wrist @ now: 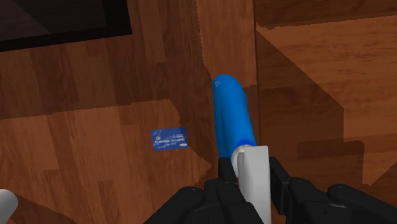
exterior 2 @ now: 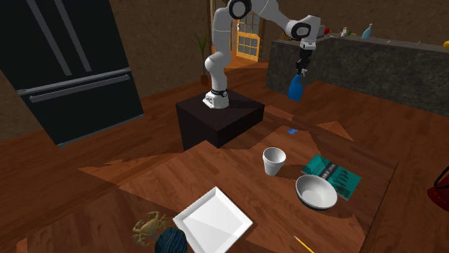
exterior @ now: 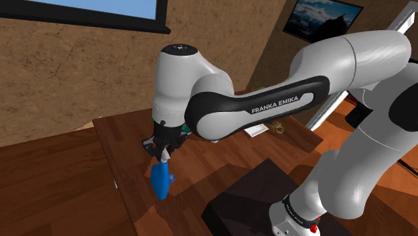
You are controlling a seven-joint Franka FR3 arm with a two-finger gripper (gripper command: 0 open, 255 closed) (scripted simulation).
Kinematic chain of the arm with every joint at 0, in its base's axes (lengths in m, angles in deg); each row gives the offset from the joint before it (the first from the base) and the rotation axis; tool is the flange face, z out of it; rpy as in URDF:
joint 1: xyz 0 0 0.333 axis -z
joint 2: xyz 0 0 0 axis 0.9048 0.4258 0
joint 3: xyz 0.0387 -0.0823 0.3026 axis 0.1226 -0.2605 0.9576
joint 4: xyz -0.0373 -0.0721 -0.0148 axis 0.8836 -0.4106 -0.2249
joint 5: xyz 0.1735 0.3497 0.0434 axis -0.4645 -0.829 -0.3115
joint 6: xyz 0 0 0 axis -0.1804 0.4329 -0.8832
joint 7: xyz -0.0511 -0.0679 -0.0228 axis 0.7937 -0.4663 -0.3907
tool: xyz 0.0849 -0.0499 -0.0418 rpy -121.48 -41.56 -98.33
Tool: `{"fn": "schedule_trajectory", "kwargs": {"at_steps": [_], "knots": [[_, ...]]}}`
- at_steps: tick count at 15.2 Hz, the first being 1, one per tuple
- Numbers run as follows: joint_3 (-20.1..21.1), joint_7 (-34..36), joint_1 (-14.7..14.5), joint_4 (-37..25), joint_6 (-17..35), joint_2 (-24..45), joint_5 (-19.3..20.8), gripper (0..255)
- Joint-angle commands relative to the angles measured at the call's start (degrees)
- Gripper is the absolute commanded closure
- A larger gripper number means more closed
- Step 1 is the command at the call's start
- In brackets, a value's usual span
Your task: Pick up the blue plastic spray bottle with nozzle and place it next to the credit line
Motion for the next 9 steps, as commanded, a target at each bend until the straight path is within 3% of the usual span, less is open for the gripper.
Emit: {"fn": "schedule_trajectory", "kwargs": {"at_steps": [1,9], "knots": [[0.0,0.3,-0.1,0.7,1.3,0.7,0.4,255],[-0.4,1.8,-0.5,3.6,6.9,3.8,2.5,255]]}}
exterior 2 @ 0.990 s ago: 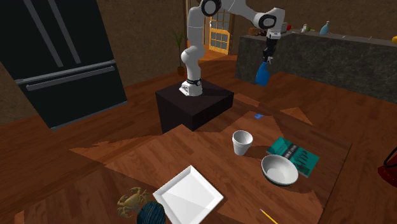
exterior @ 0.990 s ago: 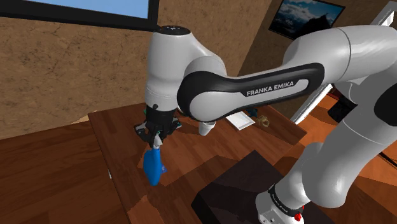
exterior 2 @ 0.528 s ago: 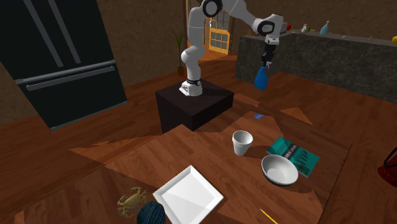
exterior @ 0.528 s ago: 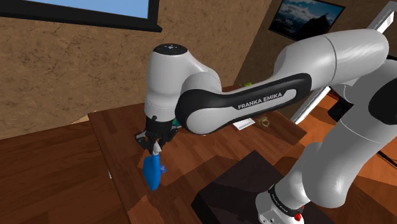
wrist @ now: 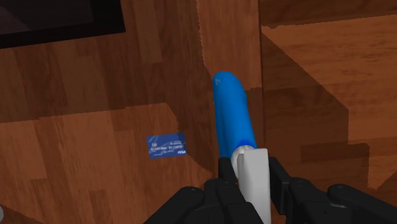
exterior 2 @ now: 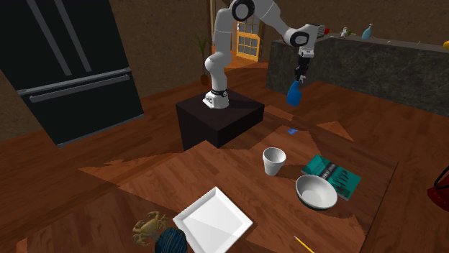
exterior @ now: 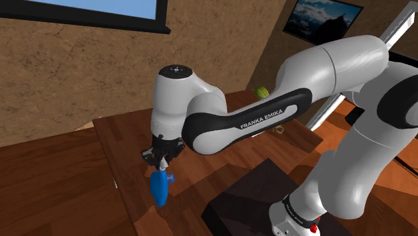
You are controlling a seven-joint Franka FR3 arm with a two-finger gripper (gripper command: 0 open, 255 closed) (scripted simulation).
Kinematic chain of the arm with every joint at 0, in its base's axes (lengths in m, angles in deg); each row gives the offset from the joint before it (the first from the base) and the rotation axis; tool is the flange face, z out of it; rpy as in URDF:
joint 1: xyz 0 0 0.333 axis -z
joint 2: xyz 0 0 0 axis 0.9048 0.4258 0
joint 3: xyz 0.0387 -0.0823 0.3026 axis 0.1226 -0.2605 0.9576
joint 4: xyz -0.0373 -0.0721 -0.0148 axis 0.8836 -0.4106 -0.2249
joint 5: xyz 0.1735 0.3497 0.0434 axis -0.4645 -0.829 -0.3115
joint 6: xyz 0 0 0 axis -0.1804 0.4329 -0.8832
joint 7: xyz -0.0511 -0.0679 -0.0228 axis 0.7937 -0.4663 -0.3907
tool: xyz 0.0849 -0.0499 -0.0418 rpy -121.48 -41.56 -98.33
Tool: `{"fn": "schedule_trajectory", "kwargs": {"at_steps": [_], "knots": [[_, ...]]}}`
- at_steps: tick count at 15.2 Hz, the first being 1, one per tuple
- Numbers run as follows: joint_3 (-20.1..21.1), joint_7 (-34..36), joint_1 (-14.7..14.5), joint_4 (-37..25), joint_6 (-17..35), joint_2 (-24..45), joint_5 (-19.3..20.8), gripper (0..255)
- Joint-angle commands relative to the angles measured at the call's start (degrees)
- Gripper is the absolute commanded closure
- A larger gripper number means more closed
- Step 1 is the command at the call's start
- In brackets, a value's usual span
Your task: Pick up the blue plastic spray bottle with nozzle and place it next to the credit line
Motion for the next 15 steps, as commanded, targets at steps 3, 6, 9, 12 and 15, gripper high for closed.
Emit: {"fn": "schedule_trajectory", "kwargs": {"at_steps": [3,6,9,12,15], "knots": [[-0.3,0.9,-0.3,1.3,2.8,1.8,1.3,255],[-0.6,1.6,-0.5,2.0,4.8,3.2,2.3,255],[-1.0,2.4,-0.8,2.7,6.8,4.7,3.4,255],[-1.4,3.2,-1.2,3.2,8.7,6.3,4.6,255],[-1.9,4.1,-1.6,3.6,10.6,8.0,5.8,255]]}}
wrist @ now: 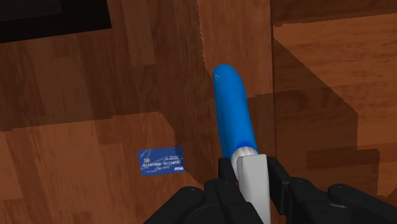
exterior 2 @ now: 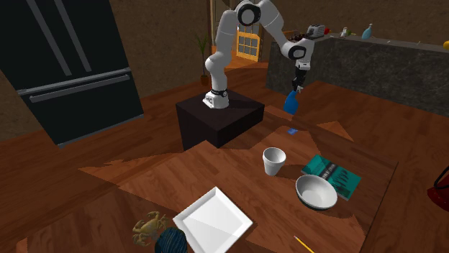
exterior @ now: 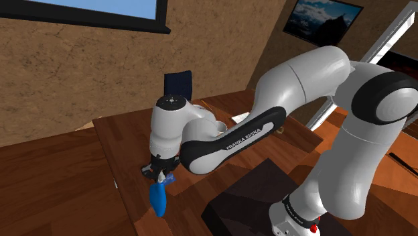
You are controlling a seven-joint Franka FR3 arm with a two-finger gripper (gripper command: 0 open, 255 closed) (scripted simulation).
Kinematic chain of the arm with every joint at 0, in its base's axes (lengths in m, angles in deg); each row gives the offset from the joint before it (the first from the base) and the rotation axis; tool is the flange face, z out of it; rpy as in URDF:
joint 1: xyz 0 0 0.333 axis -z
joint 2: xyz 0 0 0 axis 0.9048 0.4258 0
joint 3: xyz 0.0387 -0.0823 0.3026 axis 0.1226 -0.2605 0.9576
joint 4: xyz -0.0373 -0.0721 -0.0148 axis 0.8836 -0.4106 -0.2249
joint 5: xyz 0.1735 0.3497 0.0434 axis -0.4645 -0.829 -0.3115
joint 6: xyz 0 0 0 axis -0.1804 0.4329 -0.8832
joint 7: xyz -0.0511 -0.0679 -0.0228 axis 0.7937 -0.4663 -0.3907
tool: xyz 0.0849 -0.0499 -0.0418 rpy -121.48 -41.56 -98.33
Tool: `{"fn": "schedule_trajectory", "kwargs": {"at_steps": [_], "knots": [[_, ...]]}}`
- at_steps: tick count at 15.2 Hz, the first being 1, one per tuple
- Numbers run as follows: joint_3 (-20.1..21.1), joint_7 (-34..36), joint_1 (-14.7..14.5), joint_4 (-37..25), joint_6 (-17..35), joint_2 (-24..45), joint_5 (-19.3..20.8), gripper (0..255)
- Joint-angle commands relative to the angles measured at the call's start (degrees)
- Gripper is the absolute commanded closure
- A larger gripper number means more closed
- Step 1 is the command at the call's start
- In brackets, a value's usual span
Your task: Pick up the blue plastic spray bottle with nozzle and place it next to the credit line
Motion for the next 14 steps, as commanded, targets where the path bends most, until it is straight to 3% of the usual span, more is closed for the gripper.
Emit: {"fn": "schedule_trajectory", "kwargs": {"at_steps": [1,9,14], "knots": [[-0.4,0.6,-0.3,0.1,1.3,1.3,0.9,255],[-2.3,3.0,-1.7,0.5,5.9,6.0,4.4,255],[-2.3,3.0,-1.7,0.5,5.9,6.0,4.4,255]]}}
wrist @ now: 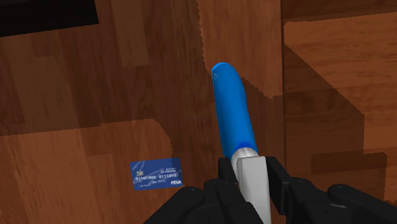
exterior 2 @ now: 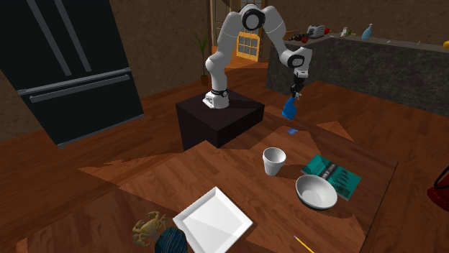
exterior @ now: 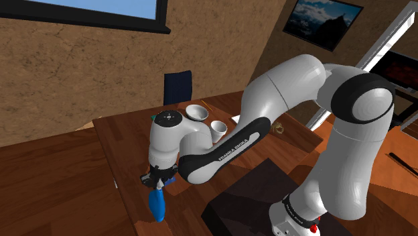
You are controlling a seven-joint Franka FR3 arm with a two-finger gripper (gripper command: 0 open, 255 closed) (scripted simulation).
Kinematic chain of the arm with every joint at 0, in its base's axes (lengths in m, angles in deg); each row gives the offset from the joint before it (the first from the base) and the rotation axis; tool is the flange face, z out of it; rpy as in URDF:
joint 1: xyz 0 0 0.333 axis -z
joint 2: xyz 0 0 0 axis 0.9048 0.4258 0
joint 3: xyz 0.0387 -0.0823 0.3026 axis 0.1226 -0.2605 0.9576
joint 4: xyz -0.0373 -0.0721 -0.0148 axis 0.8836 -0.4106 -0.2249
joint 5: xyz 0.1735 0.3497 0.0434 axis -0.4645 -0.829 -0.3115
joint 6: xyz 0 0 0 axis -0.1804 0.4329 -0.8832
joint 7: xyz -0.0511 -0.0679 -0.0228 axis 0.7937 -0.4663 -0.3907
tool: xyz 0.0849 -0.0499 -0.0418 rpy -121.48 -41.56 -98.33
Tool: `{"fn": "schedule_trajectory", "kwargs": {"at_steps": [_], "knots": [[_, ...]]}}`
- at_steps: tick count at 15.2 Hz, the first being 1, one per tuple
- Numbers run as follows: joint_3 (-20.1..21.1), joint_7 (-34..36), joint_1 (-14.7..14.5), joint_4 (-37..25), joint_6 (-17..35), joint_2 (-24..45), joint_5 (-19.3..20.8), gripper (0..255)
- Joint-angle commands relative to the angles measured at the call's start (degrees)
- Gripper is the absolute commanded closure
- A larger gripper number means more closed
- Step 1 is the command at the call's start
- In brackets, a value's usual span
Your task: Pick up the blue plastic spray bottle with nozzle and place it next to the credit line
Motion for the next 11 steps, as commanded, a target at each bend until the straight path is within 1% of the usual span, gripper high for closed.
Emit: {"fn": "schedule_trajectory", "kwargs": {"at_steps": [1,2,3,8,11], "knots": [[0.0,0.0,0.0,0.0,0.0,0.0,0.0,255],[0.0,0.0,0.0,0.0,0.0,0.0,0.0,255],[0.0,0.0,0.0,0.0,0.0,0.0,0.0,0],[0.0,0.0,0.0,0.0,0.0,0.0,0.0,0],[1.9,-2.2,1.4,-0.4,-4.4,-4.5,-3.2,0]]}}
